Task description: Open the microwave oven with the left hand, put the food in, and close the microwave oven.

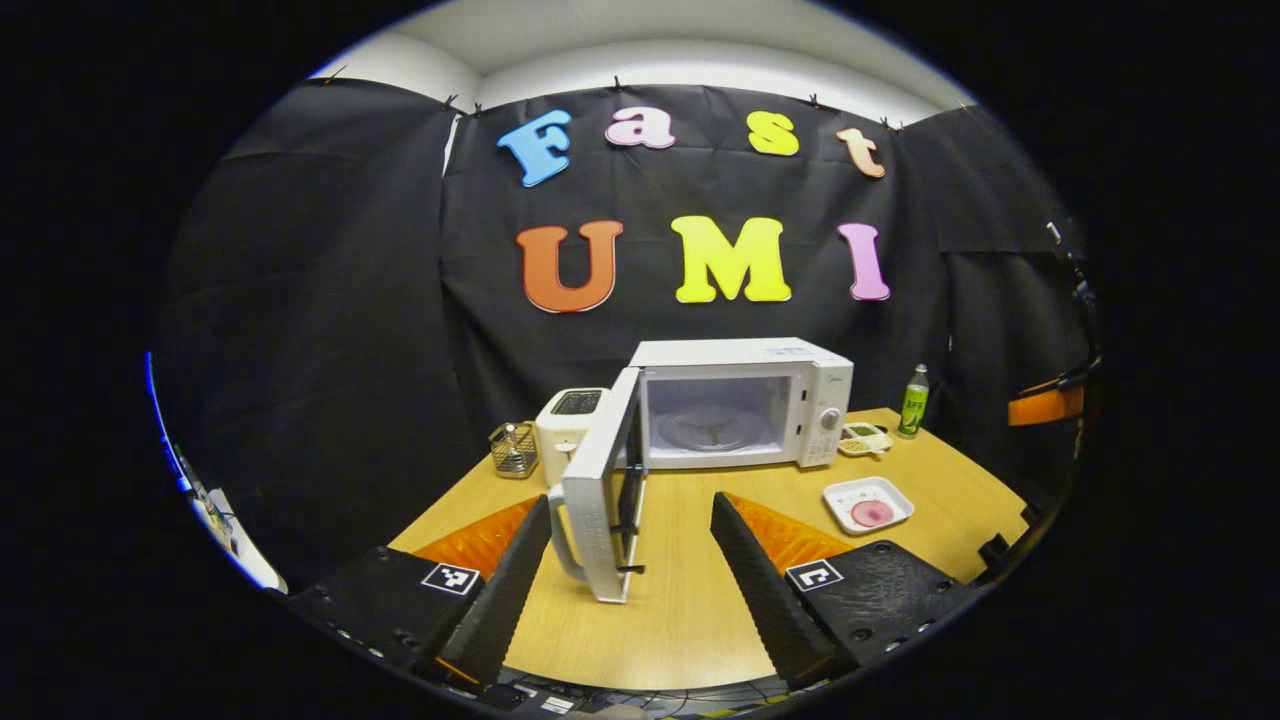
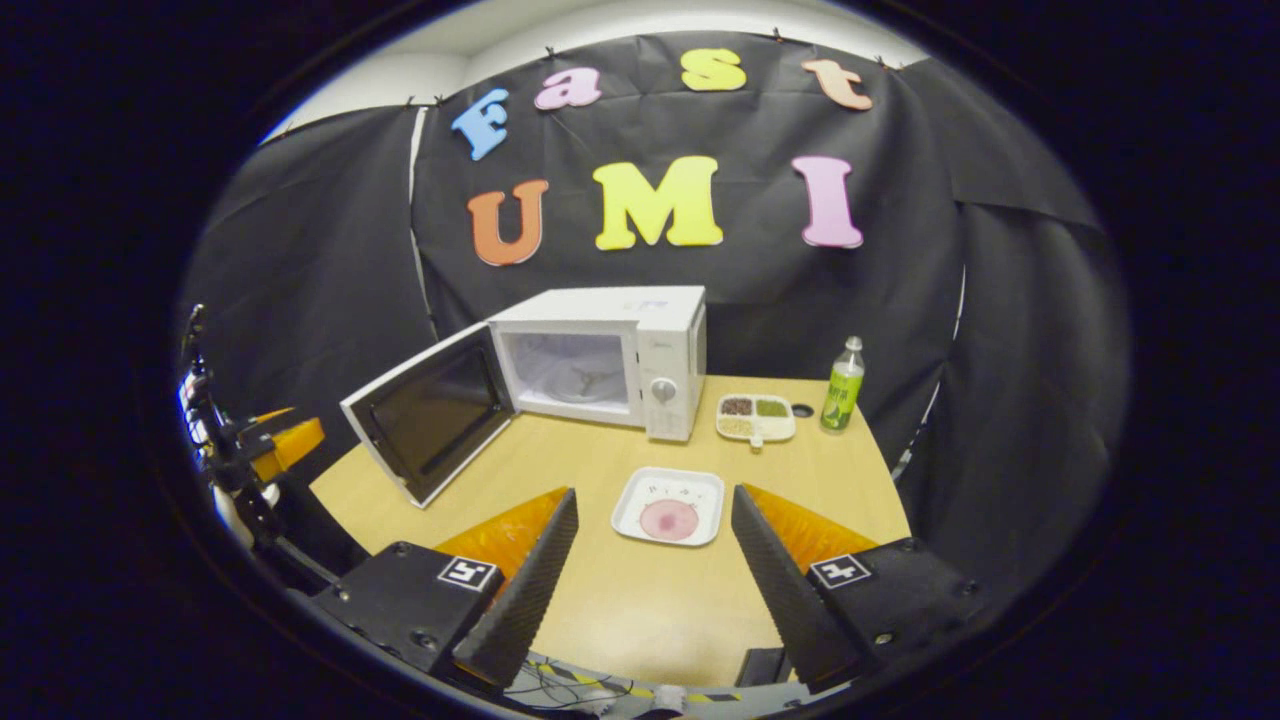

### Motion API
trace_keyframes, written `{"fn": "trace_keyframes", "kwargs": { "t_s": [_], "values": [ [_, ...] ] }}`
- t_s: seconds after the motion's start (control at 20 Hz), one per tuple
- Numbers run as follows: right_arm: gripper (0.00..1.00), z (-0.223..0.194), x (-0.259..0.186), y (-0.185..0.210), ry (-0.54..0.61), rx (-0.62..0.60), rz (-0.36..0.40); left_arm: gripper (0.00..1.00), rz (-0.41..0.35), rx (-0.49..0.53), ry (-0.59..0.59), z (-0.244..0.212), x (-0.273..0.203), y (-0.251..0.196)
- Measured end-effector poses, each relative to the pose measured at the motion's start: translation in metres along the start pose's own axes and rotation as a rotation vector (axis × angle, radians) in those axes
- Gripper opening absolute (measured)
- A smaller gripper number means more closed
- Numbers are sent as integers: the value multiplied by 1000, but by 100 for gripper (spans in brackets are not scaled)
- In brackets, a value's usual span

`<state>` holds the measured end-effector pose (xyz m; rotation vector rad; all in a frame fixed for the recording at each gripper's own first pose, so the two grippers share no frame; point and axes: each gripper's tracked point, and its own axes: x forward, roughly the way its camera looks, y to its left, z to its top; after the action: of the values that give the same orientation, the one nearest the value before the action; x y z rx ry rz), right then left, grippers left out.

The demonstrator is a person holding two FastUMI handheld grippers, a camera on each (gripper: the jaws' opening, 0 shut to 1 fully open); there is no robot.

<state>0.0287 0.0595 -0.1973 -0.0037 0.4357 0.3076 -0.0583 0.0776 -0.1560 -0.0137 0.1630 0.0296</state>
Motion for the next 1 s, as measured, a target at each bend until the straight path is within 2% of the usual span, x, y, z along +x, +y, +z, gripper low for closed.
{"fn": "trace_keyframes", "kwargs": {
  "t_s": [0.15,0.35,0.65,0.7,0.8,0.95,1.0],
  "values": [
    [87,-26,47,-26,107,37,9,95,-26,40,-40,24,-11,-34],
    [77,-57,114,-58,239,109,41,95,-25,20,-72,53,-16,-74],
    [60,-98,202,-84,430,264,95,95,85,14,-38,70,-21,-101],
    [48,-105,213,-84,457,294,115,95,100,13,-24,69,-23,-103],
    [41,-113,229,-86,493,341,137,95,123,18,-2,71,-27,-105],
    [30,-128,243,-89,557,394,127,95,162,29,4,76,-34,-100],
    [40,-124,250,-88,548,410,132,95,176,22,6,76,-36,-97]
  ]
}}
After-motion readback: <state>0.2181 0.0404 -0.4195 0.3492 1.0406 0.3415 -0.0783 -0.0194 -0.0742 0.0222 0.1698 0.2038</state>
